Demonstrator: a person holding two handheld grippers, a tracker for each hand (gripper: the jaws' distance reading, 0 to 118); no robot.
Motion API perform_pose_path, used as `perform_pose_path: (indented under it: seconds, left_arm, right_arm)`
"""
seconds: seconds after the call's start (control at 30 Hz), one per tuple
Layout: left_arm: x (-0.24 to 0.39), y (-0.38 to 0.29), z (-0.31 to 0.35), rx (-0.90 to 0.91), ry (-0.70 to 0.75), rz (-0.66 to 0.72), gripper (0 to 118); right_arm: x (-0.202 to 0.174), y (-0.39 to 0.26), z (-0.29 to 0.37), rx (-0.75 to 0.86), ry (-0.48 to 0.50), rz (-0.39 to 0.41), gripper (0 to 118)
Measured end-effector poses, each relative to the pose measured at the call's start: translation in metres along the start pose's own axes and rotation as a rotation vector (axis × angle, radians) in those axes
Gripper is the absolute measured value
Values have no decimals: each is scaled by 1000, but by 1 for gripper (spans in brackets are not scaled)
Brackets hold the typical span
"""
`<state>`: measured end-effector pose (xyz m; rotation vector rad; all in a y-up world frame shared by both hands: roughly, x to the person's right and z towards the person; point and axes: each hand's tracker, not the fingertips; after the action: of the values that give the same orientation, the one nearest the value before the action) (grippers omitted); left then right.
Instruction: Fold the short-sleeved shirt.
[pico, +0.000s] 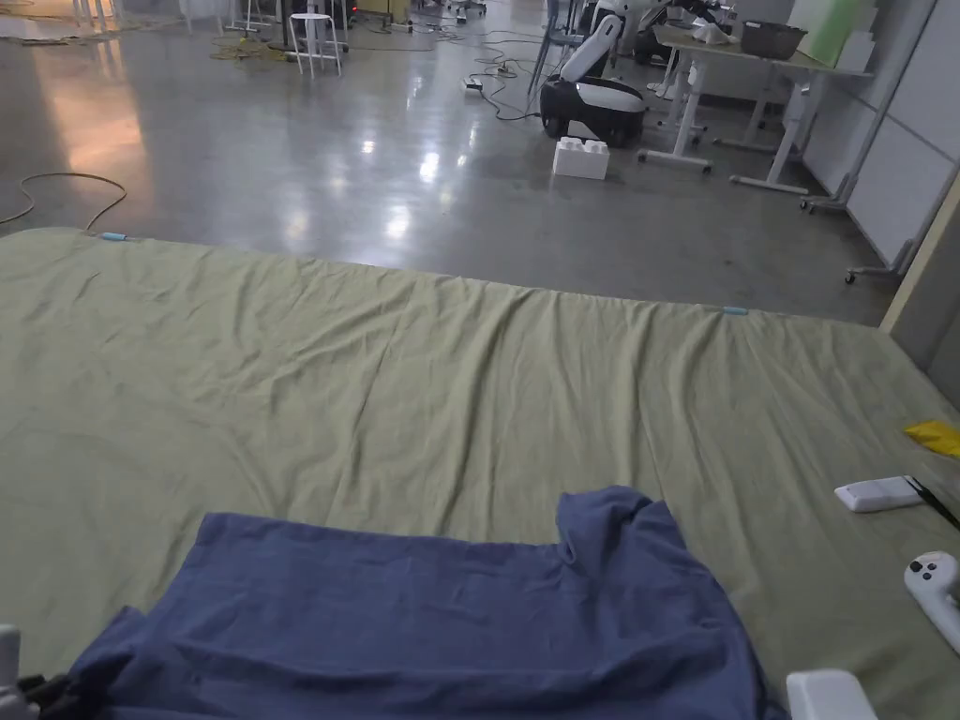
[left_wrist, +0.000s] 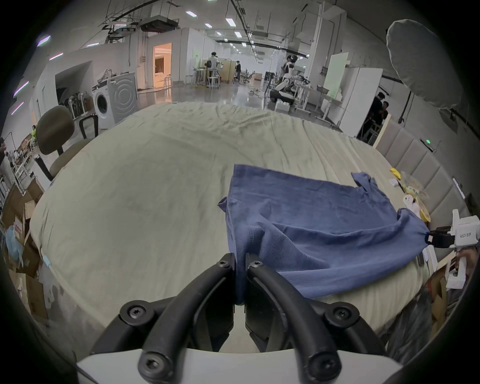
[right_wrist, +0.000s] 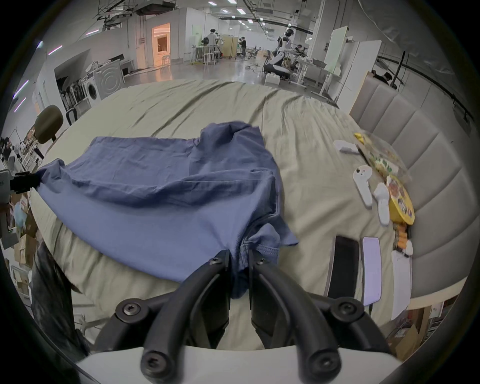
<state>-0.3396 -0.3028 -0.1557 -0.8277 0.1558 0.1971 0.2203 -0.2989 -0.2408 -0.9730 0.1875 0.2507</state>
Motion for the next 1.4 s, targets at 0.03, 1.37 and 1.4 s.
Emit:
perform_pose_path:
  seconds: [0.03,1.37,1.4]
  left_arm:
    - [-3,-9,-1,-19,1,1,7]
    - [124,55,42,689,54,-176,12]
    - [127,57,44,693,57,-177,12]
  right_arm:
    - [-3,-10,-1,-10,1,-6,13]
    - [-94,67,81,914,-218,-166,30]
    - [-96,68,83,933,-217,-167,15]
